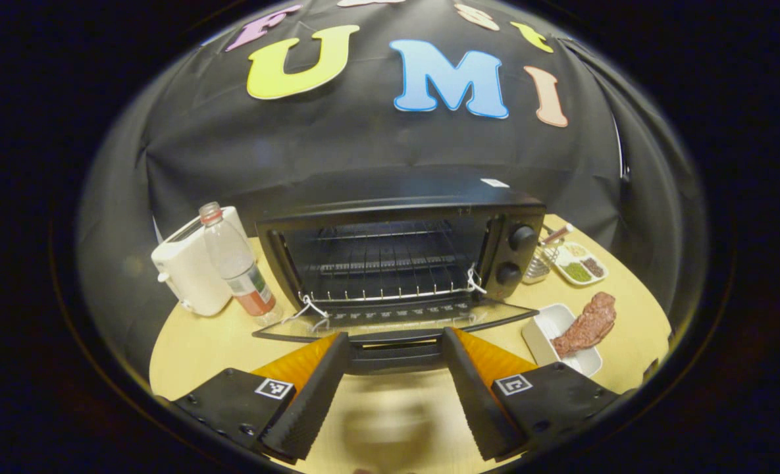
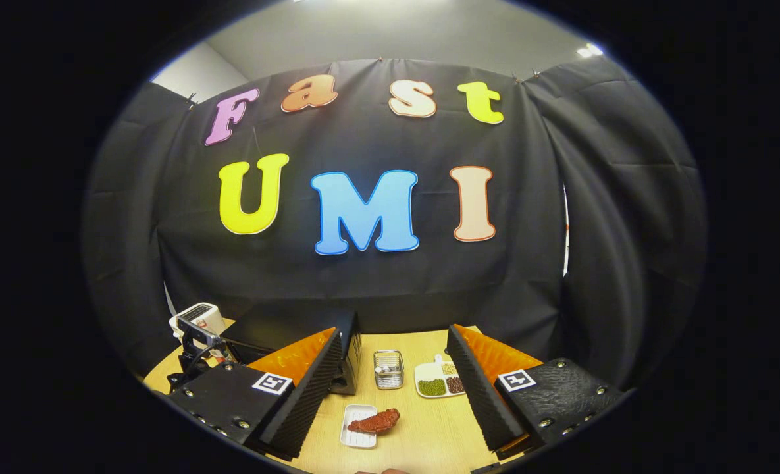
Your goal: Open the electric oven with the left hand, put the food in, and close the electric oven.
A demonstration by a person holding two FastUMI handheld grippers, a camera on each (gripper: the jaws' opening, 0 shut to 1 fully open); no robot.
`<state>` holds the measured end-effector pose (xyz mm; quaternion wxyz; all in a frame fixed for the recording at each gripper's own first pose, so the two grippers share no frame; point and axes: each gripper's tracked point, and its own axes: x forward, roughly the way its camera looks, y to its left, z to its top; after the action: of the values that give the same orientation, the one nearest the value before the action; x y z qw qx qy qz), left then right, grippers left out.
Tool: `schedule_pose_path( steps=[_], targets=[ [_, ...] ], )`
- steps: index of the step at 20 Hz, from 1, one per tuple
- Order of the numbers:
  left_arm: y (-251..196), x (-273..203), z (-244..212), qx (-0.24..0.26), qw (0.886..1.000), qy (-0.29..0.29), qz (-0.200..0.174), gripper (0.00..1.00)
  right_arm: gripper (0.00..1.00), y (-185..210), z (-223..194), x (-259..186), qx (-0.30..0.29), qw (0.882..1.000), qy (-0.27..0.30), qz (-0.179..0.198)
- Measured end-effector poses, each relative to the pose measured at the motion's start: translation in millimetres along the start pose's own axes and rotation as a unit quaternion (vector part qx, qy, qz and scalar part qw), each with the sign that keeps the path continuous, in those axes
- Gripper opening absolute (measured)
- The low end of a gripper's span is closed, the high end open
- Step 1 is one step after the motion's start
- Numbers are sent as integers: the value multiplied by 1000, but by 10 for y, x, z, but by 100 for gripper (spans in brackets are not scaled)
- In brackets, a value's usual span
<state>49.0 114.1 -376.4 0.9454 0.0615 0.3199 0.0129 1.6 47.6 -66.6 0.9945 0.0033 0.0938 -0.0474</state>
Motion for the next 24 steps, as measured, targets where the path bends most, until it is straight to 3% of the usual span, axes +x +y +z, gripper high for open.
schedule_pose_path(
  steps=[4, 5, 8, 11, 13, 14, 15, 17, 18, 24],
  targets=[
    [61, -28, -226, -6, 1000, 23, 13, 95, 98, -15, -28, -20, -6, 1000, 5, 0],
    [72, -39, -183, -9, 1000, 15, 15, 100, 98, -29, -39, -20, -8, 1000, 7, -1],
    [85, -176, 74, -17, 1000, -13, 14, 96, 98, -52, -105, 10, -5, 1000, 15, -1],
    [93, -409, 552, -38, 997, -65, 13, 100, 98, -92, -236, 80, 4, 999, 32, 1],
    [105, -610, 924, -50, 993, -104, 15, 95, 98, -120, -350, 133, 16, 999, 46, 7],
    [116, -728, 1126, -54, 990, -127, 17, 91, 93, -133, -433, 166, 25, 998, 56, 12],
    [121, -854, 1326, -57, 987, -149, 18, 95, 98, -152, -520, 212, 33, 997, 68, 17],
    [138, -1102, 1684, -61, 980, -190, 20, 99, 98, -172, -733, 304, 56, 993, 95, 34],
    [142, -1246, 1858, -61, 976, -208, 22, 91, 98, -186, -877, 368, 70, 990, 112, 43],
    [123, -2129, 2615, -48, 953, -298, 36, 99, 99, -306, -1722, 702, 140, 966, 200, 85]
  ],
)
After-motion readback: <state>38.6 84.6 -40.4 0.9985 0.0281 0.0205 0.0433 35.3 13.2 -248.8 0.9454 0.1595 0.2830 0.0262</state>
